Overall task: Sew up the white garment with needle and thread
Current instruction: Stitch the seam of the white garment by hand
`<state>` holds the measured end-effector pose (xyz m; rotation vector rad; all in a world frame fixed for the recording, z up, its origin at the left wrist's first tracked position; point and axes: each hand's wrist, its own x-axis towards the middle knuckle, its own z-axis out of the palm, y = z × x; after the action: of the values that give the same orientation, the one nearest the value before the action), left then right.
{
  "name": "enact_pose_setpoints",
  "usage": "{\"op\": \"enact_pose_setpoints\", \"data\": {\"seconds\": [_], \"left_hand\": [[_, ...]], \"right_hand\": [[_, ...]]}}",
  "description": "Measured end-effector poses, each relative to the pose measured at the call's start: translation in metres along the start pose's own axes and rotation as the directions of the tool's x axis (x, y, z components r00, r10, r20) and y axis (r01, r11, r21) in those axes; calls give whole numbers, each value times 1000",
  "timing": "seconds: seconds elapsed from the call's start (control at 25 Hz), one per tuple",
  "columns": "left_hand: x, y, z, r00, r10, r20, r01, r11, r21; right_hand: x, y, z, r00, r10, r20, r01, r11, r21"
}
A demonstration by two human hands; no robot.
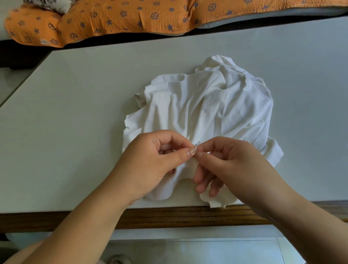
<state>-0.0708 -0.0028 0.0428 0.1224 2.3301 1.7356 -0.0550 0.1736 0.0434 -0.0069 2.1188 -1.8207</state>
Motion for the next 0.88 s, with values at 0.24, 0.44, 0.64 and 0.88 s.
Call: {"op": "enact_pose_setpoints", "data": {"seconds": [0.24,0.44,0.64,0.88], "left_hand": [[1,-2,3,997,-20,-68,22,999,34],[0,-3,8,993,60,-103,-43,986,161],[1,-3,11,985,161,-67,-137,952,273],[3,-4,9,986,153,-69,-127,948,293]], "right_hand": [[1,-1,1,1000,-12,-25,13,999,53],[-1,0,2,997,-41,-59,47,994,103],[2,1,2,996,-62,-63,63,998,17],[5,1,0,932,-198,-303,133,966,-221]]}}
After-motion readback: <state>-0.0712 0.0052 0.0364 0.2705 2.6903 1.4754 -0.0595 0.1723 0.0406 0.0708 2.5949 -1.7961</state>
